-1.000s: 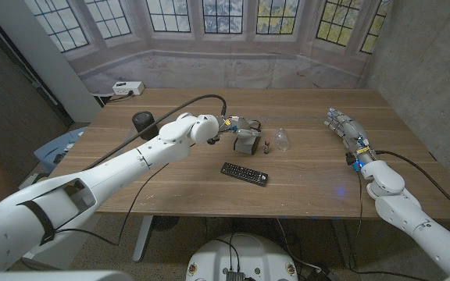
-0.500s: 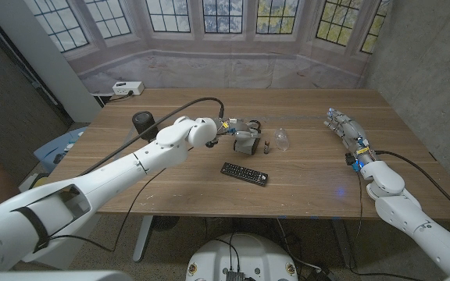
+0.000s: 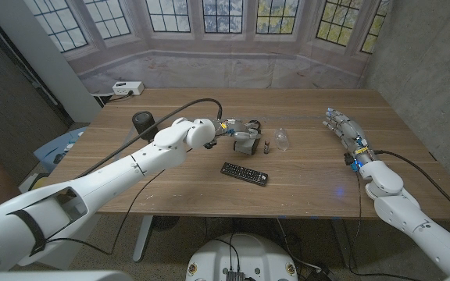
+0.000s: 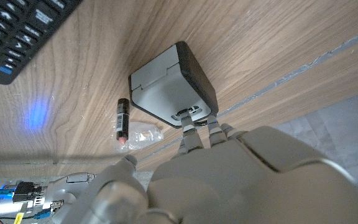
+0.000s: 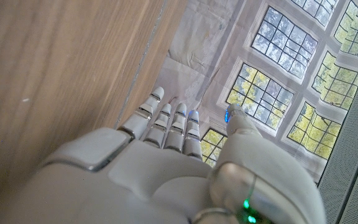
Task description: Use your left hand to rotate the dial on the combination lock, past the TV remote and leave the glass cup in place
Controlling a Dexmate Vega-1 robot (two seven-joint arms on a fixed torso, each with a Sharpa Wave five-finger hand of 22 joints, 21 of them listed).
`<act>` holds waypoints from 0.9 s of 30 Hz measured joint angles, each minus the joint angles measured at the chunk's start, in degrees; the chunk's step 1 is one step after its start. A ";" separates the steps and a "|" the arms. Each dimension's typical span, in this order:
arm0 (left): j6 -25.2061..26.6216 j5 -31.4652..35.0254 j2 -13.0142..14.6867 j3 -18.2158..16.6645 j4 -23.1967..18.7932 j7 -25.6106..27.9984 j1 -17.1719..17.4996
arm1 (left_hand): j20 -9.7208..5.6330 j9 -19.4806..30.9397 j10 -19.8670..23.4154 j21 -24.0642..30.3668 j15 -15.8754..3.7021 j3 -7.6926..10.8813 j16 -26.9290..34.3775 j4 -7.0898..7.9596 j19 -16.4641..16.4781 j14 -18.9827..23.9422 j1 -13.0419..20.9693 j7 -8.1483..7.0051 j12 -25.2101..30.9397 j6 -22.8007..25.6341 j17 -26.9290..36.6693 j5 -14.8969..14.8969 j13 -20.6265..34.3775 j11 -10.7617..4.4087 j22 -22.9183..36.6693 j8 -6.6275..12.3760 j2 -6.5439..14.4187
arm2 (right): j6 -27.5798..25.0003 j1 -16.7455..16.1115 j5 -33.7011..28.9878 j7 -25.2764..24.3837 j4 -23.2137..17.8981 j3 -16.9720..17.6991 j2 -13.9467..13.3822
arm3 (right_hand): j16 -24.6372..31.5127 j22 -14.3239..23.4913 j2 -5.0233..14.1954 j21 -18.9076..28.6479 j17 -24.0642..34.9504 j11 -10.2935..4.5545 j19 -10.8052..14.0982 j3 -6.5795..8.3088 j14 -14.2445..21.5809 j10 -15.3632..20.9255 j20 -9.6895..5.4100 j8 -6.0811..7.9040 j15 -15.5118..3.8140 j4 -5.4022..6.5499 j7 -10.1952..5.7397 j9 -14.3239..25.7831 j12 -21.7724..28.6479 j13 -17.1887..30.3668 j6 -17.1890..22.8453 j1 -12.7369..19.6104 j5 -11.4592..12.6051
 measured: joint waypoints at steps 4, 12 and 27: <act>0.00 -0.29 0.11 -0.12 -0.01 0.00 0.09 | 0.00 0.00 -0.01 0.00 0.00 0.00 0.00 0.00 0.00 0.00 0.12 0.00 -0.01 0.00 0.00 0.00 -0.02 -0.01 0.00 0.00 -0.12 | -0.20 0.01 -0.08 -0.15 -0.15 -0.05 0.01 | 0.00 0.00 0.00 0.00 0.00 0.00 0.00 0.00 0.00 0.00 0.00 0.00 0.00 0.00 0.00 0.00 0.00 0.00 0.00 0.00 0.00; 0.15 -0.39 0.29 -0.26 -0.37 -0.11 0.18 | 0.00 0.00 -0.10 0.00 0.00 0.00 0.00 0.00 0.00 0.00 0.12 0.00 -0.03 0.00 0.00 0.00 -0.01 -0.10 0.00 0.00 -0.12 | -0.45 -0.05 -0.17 -0.38 -0.54 -0.06 -0.01 | 0.00 0.00 0.00 0.00 0.00 0.00 0.00 0.00 0.00 0.00 0.00 0.00 0.00 0.00 0.00 0.00 0.00 0.00 0.00 0.00 0.00; 0.35 0.51 0.84 -0.71 -2.36 -0.22 0.32 | 0.21 0.00 -0.05 0.00 0.00 0.23 0.00 -0.24 0.21 0.00 0.12 0.00 0.32 0.00 0.00 0.00 0.13 -0.10 0.00 0.00 -0.12 | -0.43 0.14 -0.25 -0.29 -0.57 -0.06 -0.06 | 0.00 0.00 0.23 0.00 0.00 0.00 0.00 0.00 0.00 0.00 0.00 0.00 0.00 0.00 0.00 0.00 0.00 0.00 0.00 0.23 0.00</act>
